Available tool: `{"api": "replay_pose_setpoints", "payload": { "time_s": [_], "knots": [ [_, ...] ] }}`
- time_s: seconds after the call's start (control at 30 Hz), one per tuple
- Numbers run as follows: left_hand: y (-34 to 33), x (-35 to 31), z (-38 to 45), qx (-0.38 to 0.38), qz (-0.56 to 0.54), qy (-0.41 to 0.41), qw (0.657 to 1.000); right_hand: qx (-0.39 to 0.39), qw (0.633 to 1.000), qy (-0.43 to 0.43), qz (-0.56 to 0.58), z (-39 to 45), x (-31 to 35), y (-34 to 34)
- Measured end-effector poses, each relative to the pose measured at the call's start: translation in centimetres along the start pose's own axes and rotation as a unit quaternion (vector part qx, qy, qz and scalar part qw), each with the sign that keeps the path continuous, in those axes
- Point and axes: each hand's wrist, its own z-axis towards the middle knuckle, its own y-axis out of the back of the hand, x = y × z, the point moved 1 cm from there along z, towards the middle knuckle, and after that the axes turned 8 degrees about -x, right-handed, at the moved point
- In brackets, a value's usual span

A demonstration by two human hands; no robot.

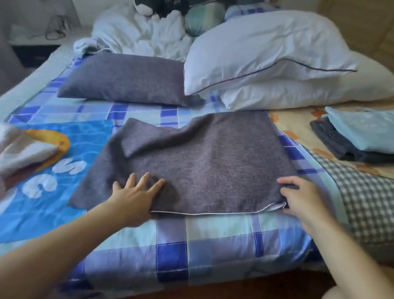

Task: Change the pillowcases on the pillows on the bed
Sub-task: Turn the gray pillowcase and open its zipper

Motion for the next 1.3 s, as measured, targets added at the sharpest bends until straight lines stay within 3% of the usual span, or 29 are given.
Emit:
{"api": "replay_pose_setpoints", "payload": {
  "time_s": [0.07, 0.17, 0.23, 0.3, 0.37, 0.43, 0.5, 0.53, 0.57, 0.6, 0.67, 0.73, 0.83, 0.97, 1.03, 1.1, 1.17, 1.2, 1.3],
  "knots": [
    [-1.1, 1.2, -0.7, -0.041, -0.017, -0.003, 0.999, 0.013, 0.999, -0.021, 0.032, -0.1, -0.5, 0.2],
    [-1.4, 2.9, -0.6, -0.175, -0.072, 0.042, 0.981, 0.010, 0.991, -0.054, 0.118, 0.2, -0.2, 0.9],
    [0.0, 4.4, 0.3, -0.236, -0.084, 0.083, 0.965, 0.013, 0.960, -0.114, 0.255, 1.0, 1.5, 1.4],
    [2.1, 7.3, 1.4, -0.244, -0.064, 0.112, 0.961, 0.011, 0.911, -0.174, 0.375, 2.7, 4.7, 1.6],
    [5.8, 11.0, 2.3, -0.280, -0.043, 0.148, 0.948, 0.028, 0.906, -0.145, 0.396, 4.2, 9.6, 1.3],
    [10.4, 14.2, 2.5, -0.384, -0.083, 0.168, 0.904, 0.051, 0.920, -0.037, 0.386, 4.4, 15.2, 1.1],
    [14.7, 15.3, 1.8, -0.529, -0.142, 0.162, 0.821, 0.033, 0.913, 0.080, 0.399, 3.6, 19.2, 1.5],
    [15.7, 15.4, 1.2, -0.583, -0.166, 0.155, 0.780, 0.020, 0.904, 0.113, 0.412, 3.2, 20.0, 2.0],
    [16.0, 15.2, 0.7, -0.600, -0.173, 0.147, 0.767, 0.015, 0.897, 0.125, 0.423, 3.0, 19.9, 2.4],
    [15.2, 15.1, 0.2, -0.585, -0.158, 0.133, 0.784, 0.024, 0.900, 0.121, 0.418, 3.1, 19.0, 2.7],
    [11.8, 15.3, -0.4, -0.480, -0.082, 0.100, 0.868, 0.046, 0.926, 0.079, 0.367, 4.0, 15.7, 2.5],
    [7.9, 15.9, -0.6, -0.393, -0.010, 0.085, 0.916, 0.044, 0.946, 0.029, 0.320, 4.6, 11.8, 1.9],
    [3.0, 14.7, -1.5, -0.291, 0.058, 0.094, 0.950, 0.044, 0.957, -0.050, 0.283, 3.9, 6.0, 1.4],
    [-3.5, 12.6, -3.0, -0.154, 0.138, 0.162, 0.965, 0.047, 0.959, -0.138, 0.245, 0.8, -0.3, -0.4],
    [-3.4, 10.1, -3.3, -0.130, 0.098, 0.160, 0.974, 0.040, 0.957, -0.113, 0.265, -0.6, -0.3, -0.4],
    [-1.3, 5.3, -3.2, -0.164, -0.004, 0.097, 0.982, 0.085, 0.935, -0.094, 0.330, -1.7, 1.0, 0.2],
    [1.3, -1.6, -3.3, -0.183, -0.161, 0.002, 0.970, 0.120, 0.939, -0.066, 0.315, -2.2, 1.5, 0.7],
    [2.7, -5.3, -3.4, -0.183, -0.273, -0.032, 0.944, 0.117, 0.953, -0.041, 0.277, -2.4, 1.7, 0.8],
    [5.0, -14.6, -3.3, -0.145, -0.550, -0.017, 0.822, 0.091, 0.983, 0.028, 0.156, -2.9, 2.2, 0.2]
  ]
}}
